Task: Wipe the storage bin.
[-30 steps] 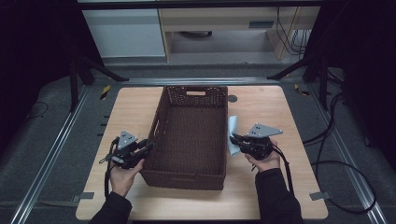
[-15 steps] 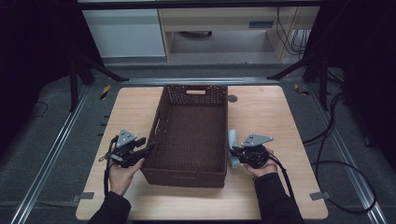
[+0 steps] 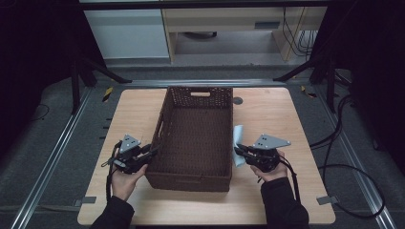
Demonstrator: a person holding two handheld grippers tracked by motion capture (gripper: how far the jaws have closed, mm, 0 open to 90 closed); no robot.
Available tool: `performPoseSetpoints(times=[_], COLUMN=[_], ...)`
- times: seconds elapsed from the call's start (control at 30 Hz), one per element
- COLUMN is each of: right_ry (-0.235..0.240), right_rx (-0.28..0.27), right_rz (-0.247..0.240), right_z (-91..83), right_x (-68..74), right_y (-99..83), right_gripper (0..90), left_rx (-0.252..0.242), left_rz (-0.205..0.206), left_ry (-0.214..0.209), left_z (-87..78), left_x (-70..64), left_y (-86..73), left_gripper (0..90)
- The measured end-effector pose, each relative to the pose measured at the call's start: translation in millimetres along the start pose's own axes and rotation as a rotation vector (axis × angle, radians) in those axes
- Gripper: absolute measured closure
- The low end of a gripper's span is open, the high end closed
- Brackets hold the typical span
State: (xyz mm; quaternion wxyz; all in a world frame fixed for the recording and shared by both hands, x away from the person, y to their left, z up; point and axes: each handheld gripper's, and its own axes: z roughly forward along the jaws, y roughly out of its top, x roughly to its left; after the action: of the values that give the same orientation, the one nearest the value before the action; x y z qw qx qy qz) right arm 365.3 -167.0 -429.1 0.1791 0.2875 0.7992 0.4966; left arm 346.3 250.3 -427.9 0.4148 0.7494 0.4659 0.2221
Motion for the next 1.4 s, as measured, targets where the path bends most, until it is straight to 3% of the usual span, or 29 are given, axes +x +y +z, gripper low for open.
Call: performPoseSetpoints(times=[0.1,0.23,0.53,0.63,0.8,0.9,1.13,1.4], right_ry=[0.000,-0.002,0.014,0.022,0.013,0.015,0.024,0.023], right_rx=[0.001,0.048,0.216,0.188,0.022,-0.013,0.051,0.187], right_rz=[-0.003,0.015,0.058,0.053,0.048,0.021,0.025,0.052], right_z=[-0.4,6.8,33.3,29.0,3.1,-3.9,4.1,18.0], right_x=[1.9,-1.7,-8.6,-6.8,-7.0,-4.2,-0.6,-0.5], right_y=[-0.9,-12.2,-42.5,-37.4,-12.6,-2.9,-16.8,-45.8], right_gripper=[82.7,82.7,82.8,82.7,82.7,82.8,82.8,82.8], left_rx=[0.000,-0.001,-0.006,-0.008,-0.007,-0.007,-0.003,0.000], left_rz=[-0.010,-0.007,-0.016,-0.020,-0.019,-0.017,-0.006,-0.005], left_ry=[0.000,0.020,0.020,0.020,0.028,0.025,0.031,0.030], left_z=[0.3,2.5,9.6,11.4,16.7,18.0,17.9,18.3], left_x=[-0.7,-2.9,-1.7,-0.6,0.2,0.8,0.7,0.2], left_y=[-0.1,1.4,5.3,6.3,10.0,10.8,11.5,11.7], left_gripper=[68.1,68.3,68.1,68.1,68.0,67.8,67.5,67.3])
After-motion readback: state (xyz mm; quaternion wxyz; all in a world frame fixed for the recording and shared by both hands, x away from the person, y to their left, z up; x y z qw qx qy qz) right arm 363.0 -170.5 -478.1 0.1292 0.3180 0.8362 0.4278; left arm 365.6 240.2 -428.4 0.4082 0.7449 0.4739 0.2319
